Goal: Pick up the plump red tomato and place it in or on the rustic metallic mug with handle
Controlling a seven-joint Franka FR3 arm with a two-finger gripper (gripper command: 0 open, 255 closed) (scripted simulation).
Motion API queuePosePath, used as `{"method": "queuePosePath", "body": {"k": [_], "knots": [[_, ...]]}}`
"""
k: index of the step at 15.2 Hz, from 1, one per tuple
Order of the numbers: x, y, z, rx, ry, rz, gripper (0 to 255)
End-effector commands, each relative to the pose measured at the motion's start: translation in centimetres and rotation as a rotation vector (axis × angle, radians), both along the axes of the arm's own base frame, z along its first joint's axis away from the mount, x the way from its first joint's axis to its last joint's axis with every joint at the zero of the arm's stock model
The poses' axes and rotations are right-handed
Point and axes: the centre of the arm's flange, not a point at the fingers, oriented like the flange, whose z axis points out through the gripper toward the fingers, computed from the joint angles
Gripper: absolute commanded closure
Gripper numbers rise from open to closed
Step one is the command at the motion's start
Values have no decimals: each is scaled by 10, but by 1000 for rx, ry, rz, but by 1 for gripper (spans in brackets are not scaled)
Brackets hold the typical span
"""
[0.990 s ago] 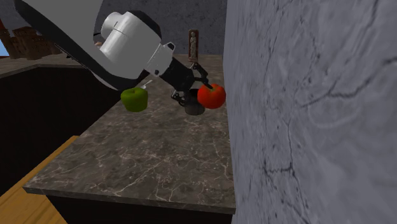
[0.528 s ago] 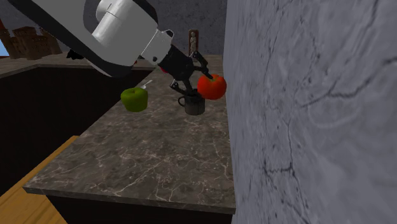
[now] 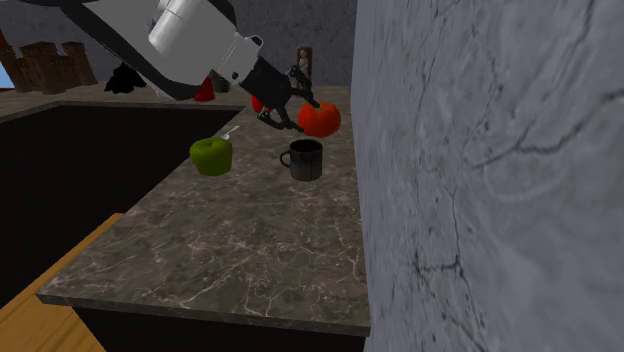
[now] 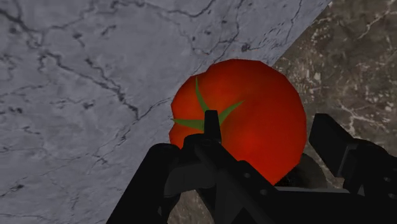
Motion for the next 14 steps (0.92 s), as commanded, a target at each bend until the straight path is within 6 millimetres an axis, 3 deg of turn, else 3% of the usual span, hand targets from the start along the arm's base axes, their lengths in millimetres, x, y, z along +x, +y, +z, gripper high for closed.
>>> {"method": "queuePosePath", "body": {"k": [1, 8, 14], "knots": [[24, 14, 1, 0, 0, -1, 255], [107, 49, 8, 0, 0, -1, 255], [107, 49, -24, 0, 0, -1, 255]]}}
